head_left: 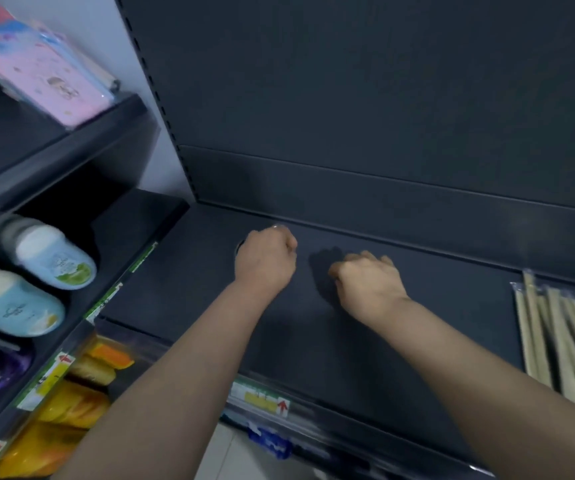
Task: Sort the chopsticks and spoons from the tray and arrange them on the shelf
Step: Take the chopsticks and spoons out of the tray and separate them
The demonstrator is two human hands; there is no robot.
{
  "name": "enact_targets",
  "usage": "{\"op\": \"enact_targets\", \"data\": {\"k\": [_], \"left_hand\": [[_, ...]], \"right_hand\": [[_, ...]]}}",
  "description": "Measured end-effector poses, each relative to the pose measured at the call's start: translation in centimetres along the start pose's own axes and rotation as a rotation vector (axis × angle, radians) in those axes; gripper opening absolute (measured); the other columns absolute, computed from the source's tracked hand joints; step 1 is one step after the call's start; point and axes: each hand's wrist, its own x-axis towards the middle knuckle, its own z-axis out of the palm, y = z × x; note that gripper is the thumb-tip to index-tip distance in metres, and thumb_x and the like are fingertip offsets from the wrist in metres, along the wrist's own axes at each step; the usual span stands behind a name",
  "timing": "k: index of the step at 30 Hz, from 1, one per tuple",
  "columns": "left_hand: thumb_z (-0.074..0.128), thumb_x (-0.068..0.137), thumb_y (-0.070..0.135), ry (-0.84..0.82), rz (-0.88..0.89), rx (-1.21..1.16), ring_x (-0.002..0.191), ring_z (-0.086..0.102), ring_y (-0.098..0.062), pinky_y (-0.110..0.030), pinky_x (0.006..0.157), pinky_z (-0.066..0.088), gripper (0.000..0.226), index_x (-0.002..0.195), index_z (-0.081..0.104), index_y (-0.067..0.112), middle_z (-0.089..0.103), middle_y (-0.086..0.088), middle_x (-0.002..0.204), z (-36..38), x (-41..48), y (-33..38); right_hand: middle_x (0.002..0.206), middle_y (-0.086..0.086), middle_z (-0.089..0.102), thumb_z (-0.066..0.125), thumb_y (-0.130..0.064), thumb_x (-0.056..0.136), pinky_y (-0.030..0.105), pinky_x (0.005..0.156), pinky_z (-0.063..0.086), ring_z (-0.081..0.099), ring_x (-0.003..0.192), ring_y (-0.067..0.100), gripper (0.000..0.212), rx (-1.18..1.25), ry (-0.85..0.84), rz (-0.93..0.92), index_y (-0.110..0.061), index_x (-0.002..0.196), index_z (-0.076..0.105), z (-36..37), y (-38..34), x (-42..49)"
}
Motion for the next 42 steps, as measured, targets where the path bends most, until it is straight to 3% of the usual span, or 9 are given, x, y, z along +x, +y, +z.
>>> {"op": "enact_targets", "data": {"k": [6, 10, 20, 25, 29, 33, 36, 39, 42], "left_hand": [[0.067, 0.086, 0.026, -0.214, 0.234, 0.099, 0.107, 0.061, -0.024, -0.035, 0.088, 0.051, 0.015, 0.101, 0.068, 0.026, 0.068, 0.001, 0.110, 3.3, -0.7, 8.9], [0.066, 0.087, 0.027, -0.361, 0.384, 0.103, 0.096, 0.066, -0.021, -0.037, 0.083, 0.055, 0.010, 0.083, 0.058, 0.033, 0.067, 0.006, 0.092, 6.2, -2.3, 16.2], [0.060, 0.090, 0.029, -0.292, 0.708, -0.151, 0.095, 0.063, -0.012, -0.034, 0.081, 0.053, 0.011, 0.097, 0.067, 0.031, 0.069, 0.014, 0.095, 11.7, -12.0, 37.4], [0.056, 0.089, 0.021, -0.235, 0.742, -0.178, 0.088, 0.064, -0.012, -0.033, 0.077, 0.054, 0.016, 0.096, 0.069, 0.029, 0.067, 0.016, 0.085, 14.6, -17.2, 46.2], [0.056, 0.089, 0.020, -0.297, 0.688, -0.063, 0.094, 0.063, -0.014, -0.032, 0.079, 0.053, 0.016, 0.096, 0.069, 0.028, 0.069, 0.012, 0.093, 17.6, -19.3, 51.5], [0.073, 0.080, 0.025, -0.509, 0.615, 0.002, 0.088, 0.065, -0.010, -0.031, 0.083, 0.054, 0.002, 0.081, 0.073, 0.027, 0.067, 0.017, 0.081, 19.6, -21.1, 54.5], [0.083, 0.072, 0.032, -0.656, 0.640, 0.173, 0.090, 0.064, -0.008, -0.030, 0.083, 0.054, 0.021, 0.090, 0.074, 0.027, 0.069, 0.016, 0.089, 20.6, -22.4, 55.8], [0.077, 0.078, 0.030, -0.562, 0.676, 0.314, 0.095, 0.062, -0.013, -0.029, 0.081, 0.052, 0.014, 0.090, 0.072, 0.026, 0.068, 0.011, 0.097, 21.3, -22.5, 56.5], [0.058, 0.089, 0.021, -0.436, 0.610, 0.267, 0.101, 0.060, -0.023, -0.035, 0.086, 0.051, 0.005, 0.091, 0.063, 0.023, 0.066, 0.001, 0.105, 21.0, -21.8, 56.4]], "right_hand": [[0.110, 0.002, 0.059, 0.046, -0.012, 0.090, 0.034, 0.084, 0.034, 0.052, 0.107, 0.025, 0.023, -0.039, 0.040, 0.152, -0.021, 0.104, 0.061, -0.4, 6.8, -5.4], [0.109, 0.000, 0.063, 0.045, -0.020, 0.091, 0.031, 0.082, 0.042, 0.058, 0.106, 0.026, 0.025, -0.008, 0.135, 0.310, -0.027, 0.106, 0.063, -0.9, 13.0, -11.1], [0.100, -0.001, 0.069, 0.051, -0.021, 0.089, 0.035, 0.076, 0.042, 0.059, 0.102, 0.027, 0.024, -0.066, 0.417, 0.701, -0.030, 0.102, 0.069, -2.9, 31.0, -28.2], [0.100, -0.004, 0.070, 0.048, -0.019, 0.088, 0.033, 0.074, 0.042, 0.059, 0.101, 0.024, 0.026, -0.034, 0.395, 0.730, -0.029, 0.098, 0.070, -2.2, 39.9, -35.3], [0.104, -0.005, 0.070, 0.049, -0.020, 0.089, 0.033, 0.081, 0.046, 0.062, 0.099, 0.024, 0.028, 0.012, 0.345, 0.746, -0.033, 0.105, 0.069, -1.5, 45.9, -39.7], [0.109, -0.006, 0.069, 0.047, -0.022, 0.091, 0.032, 0.079, 0.046, 0.062, 0.104, 0.021, 0.033, 0.117, 0.268, 0.713, -0.038, 0.113, 0.066, -0.8, 49.7, -41.7], [0.112, -0.006, 0.069, 0.047, -0.023, 0.092, 0.030, 0.076, 0.043, 0.061, 0.105, 0.021, 0.033, 0.164, 0.252, 0.677, -0.039, 0.116, 0.064, -0.5, 50.8, -42.2], [0.108, -0.006, 0.069, 0.047, -0.023, 0.092, 0.031, 0.075, 0.045, 0.062, 0.102, 0.021, 0.032, 0.214, 0.323, 0.656, -0.038, 0.114, 0.066, -0.3, 51.4, -42.1], [0.099, -0.003, 0.067, 0.050, -0.016, 0.091, 0.028, 0.063, 0.039, 0.060, 0.097, 0.022, 0.028, 0.254, 0.577, 0.655, -0.028, 0.108, 0.069, -0.3, 51.2, -41.9]]}}
